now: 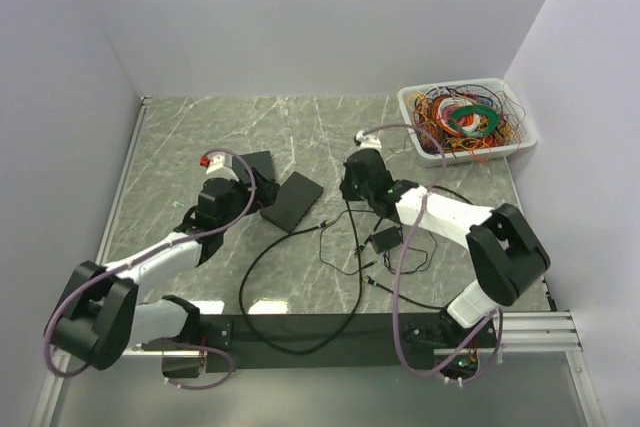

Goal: Insert the plug into the switch port

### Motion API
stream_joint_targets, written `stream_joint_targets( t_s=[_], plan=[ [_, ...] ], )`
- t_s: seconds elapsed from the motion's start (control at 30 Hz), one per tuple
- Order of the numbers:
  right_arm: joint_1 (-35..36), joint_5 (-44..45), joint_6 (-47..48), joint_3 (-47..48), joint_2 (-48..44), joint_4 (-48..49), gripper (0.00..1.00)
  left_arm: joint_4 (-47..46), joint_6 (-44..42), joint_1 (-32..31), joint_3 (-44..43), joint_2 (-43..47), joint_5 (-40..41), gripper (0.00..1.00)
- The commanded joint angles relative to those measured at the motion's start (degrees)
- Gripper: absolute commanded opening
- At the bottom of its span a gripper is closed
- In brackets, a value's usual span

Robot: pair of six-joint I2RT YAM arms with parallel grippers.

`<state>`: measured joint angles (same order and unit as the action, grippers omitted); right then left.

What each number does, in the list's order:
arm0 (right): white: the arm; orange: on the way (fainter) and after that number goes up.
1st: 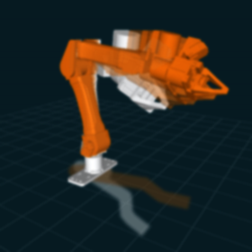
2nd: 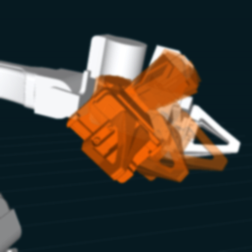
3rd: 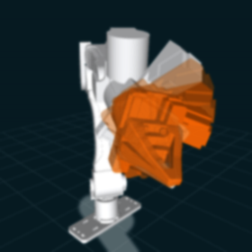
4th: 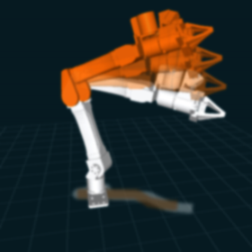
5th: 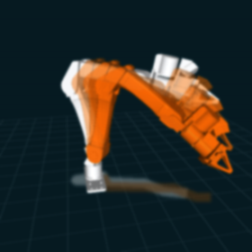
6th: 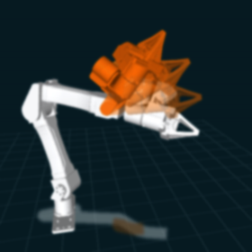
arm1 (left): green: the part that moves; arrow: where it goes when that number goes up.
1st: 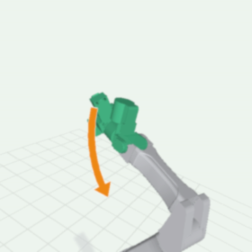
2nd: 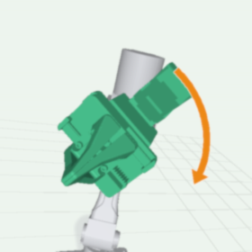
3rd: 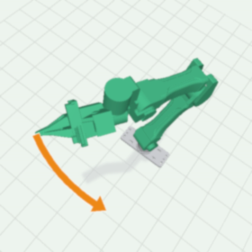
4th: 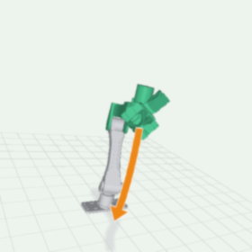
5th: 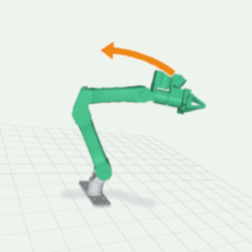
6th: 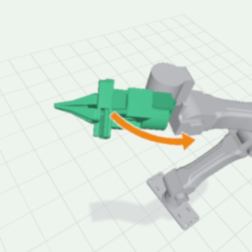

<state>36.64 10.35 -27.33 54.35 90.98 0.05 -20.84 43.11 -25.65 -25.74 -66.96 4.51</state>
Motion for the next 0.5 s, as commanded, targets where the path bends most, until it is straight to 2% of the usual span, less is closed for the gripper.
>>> stream_joint_targets(
  t_s=[0.0, 0.17, 0.27, 0.47],
  plan=[
    [2.6, -0.4, -0.6, -3.2, -3.2, -1.5, 0.0, -8.0, -4.2, 2.6, -1.5, -3.5, -7.0, 0.99],
    [6.9, -1.6, -0.1, -4.5, -0.6, -1.2, 0.0, -18.4, -5.8, 3.1, 0.0, -9.1, -12.1, 0.96],
    [8.8, -1.9, 0.9, -2.9, 3.1, -0.8, 0.0, -28.1, -5.6, 3.9, 2.4, -11.4, -15.4, 0.96],
    [10.0, -3.5, 2.3, 0.1, 9.2, -0.1, 0.0, -32.9, -6.0, 4.9, 0.9, -18.0, -21.4, 0.91]
  ],
)
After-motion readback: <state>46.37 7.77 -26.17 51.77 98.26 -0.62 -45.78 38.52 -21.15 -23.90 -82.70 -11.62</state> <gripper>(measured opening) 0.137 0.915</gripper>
